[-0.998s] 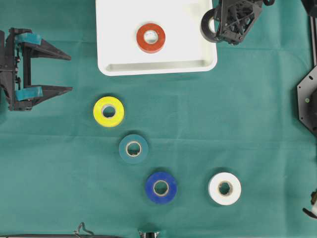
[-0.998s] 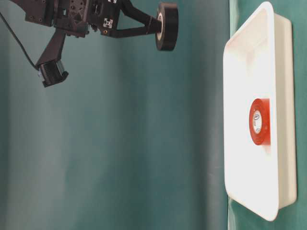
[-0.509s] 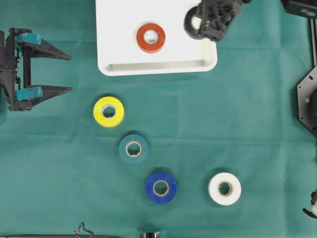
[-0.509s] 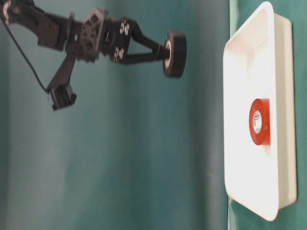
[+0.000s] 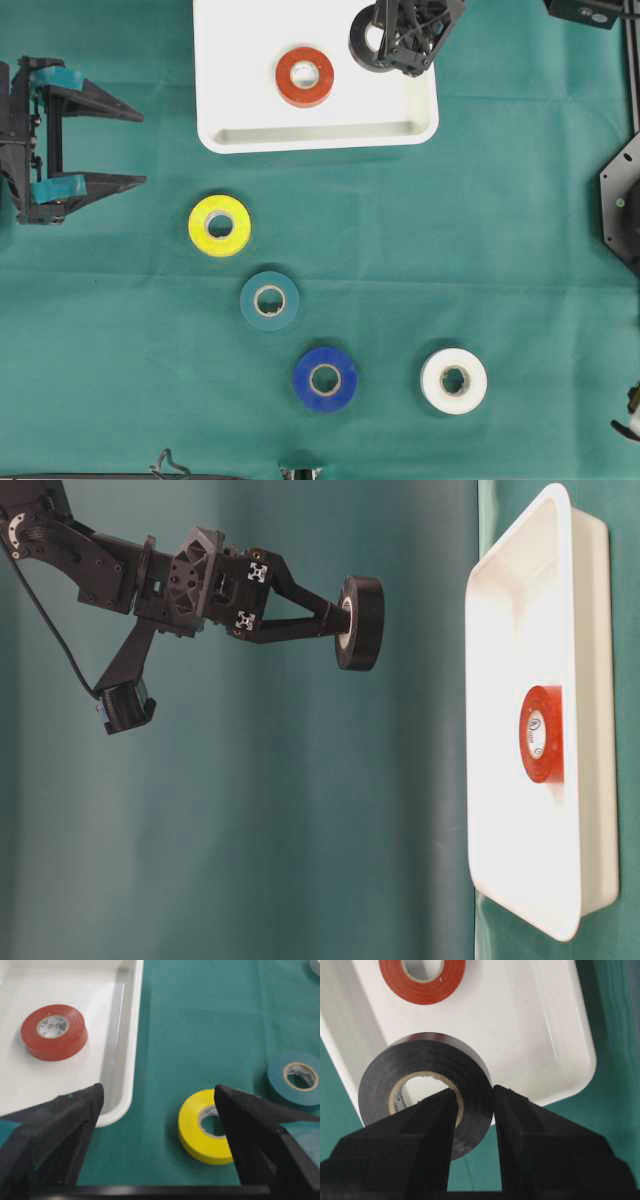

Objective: Pick up the tape from a random location and place it into the white case.
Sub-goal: 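Carry the black roll with the right gripper over the white tray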

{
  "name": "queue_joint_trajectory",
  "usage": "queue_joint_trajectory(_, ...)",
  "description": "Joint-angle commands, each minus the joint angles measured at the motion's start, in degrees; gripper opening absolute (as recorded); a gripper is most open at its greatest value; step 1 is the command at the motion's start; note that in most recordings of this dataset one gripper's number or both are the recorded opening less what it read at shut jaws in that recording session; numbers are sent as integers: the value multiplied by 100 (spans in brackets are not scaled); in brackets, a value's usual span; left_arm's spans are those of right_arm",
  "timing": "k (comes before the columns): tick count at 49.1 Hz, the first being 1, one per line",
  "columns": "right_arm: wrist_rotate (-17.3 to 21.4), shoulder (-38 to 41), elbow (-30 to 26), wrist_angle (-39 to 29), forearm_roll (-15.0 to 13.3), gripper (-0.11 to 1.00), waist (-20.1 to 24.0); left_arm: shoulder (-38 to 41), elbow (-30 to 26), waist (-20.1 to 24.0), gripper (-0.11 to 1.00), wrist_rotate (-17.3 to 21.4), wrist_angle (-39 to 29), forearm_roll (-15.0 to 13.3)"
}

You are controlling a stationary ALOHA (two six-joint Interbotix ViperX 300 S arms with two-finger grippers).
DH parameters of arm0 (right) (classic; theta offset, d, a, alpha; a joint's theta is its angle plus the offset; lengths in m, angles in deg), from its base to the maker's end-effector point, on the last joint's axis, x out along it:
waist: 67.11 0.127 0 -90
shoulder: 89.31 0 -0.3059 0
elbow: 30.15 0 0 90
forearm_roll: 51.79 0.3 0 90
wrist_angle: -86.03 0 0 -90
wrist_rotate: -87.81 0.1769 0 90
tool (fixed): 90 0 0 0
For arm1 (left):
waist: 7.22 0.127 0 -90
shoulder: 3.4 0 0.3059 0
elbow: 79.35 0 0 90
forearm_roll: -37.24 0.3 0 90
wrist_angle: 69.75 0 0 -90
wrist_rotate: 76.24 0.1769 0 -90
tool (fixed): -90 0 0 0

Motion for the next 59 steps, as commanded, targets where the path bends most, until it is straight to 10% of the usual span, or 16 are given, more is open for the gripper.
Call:
queue_joint_trajectory(1, -9, -79, -123, 26, -9, 25, -9, 9, -88, -9, 97, 0, 35, -9)
queue_joint_trajectory(59, 9, 158, 369, 633, -9, 25, -9, 9, -88, 0, 97, 0, 35, 0)
